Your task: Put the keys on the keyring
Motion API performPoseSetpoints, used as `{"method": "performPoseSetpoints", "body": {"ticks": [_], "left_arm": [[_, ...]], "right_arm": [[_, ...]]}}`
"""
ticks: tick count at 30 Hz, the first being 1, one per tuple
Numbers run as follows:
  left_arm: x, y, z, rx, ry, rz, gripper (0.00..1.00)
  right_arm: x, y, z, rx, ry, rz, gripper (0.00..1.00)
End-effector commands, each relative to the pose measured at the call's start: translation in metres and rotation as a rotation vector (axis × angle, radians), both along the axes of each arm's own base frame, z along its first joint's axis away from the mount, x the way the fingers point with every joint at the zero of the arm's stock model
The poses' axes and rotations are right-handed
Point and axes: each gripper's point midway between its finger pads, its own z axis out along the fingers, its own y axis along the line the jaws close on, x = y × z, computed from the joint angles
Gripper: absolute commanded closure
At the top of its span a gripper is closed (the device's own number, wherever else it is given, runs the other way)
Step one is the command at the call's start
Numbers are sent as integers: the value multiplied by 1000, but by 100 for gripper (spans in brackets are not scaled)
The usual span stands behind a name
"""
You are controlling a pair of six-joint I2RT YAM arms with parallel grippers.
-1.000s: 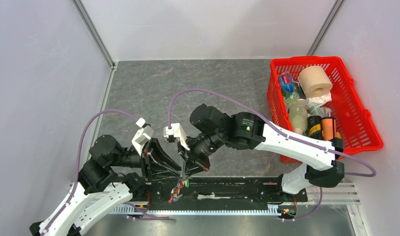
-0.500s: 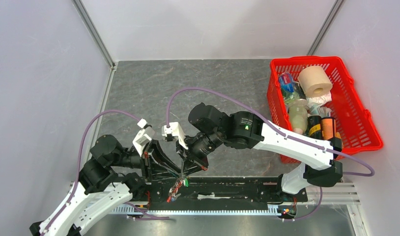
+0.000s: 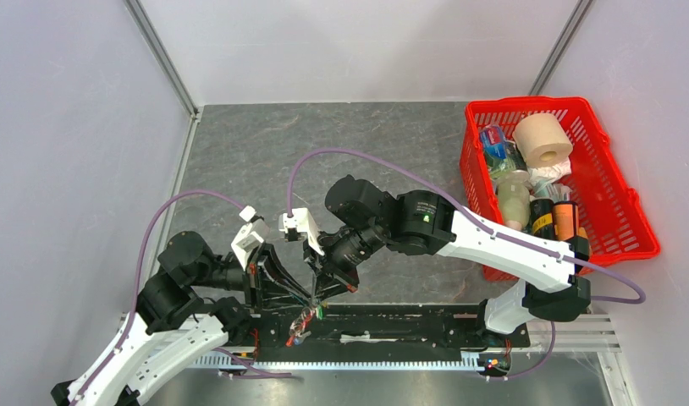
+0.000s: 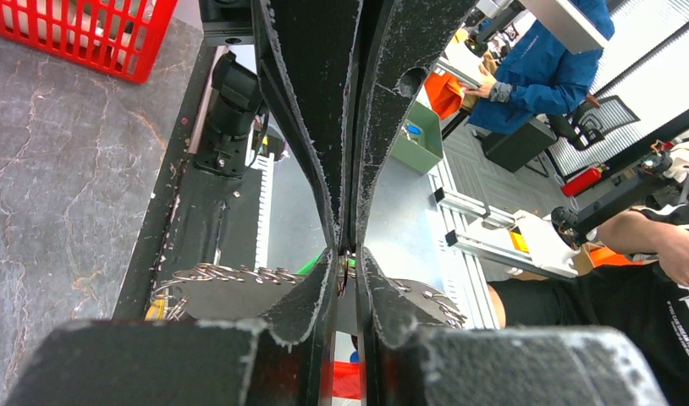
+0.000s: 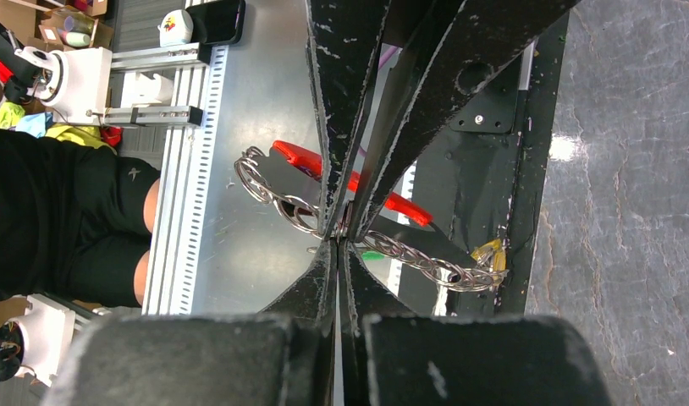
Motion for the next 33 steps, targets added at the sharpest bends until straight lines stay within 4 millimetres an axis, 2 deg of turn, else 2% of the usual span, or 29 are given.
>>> {"method": "performPoseSetpoints", "body": {"ticks": [1, 4, 7, 16, 25, 29, 33], "left_arm": [[-3, 1, 2, -7, -40, -27, 83], [-3, 1, 3, -7, -43, -28, 87], [-3, 0, 5, -11, -49, -30, 98], [5, 0, 13, -72, -110, 32, 98], [12, 4, 24, -135, -166, 105, 98], [12, 6, 32, -189, -193, 118, 98], [8, 8, 42, -242, -221, 117, 98]], "right_arm": [[0, 3, 24, 70, -7, 4, 100], [0, 3, 22, 64, -6, 6, 100], [0, 4, 19, 53, -4, 8, 100], [3, 5, 19, 59, -10, -14, 100], [9, -2, 34, 119, -43, -81, 60], [13, -7, 44, 161, -70, -117, 53], [24, -12, 48, 182, -115, -179, 50]]}}
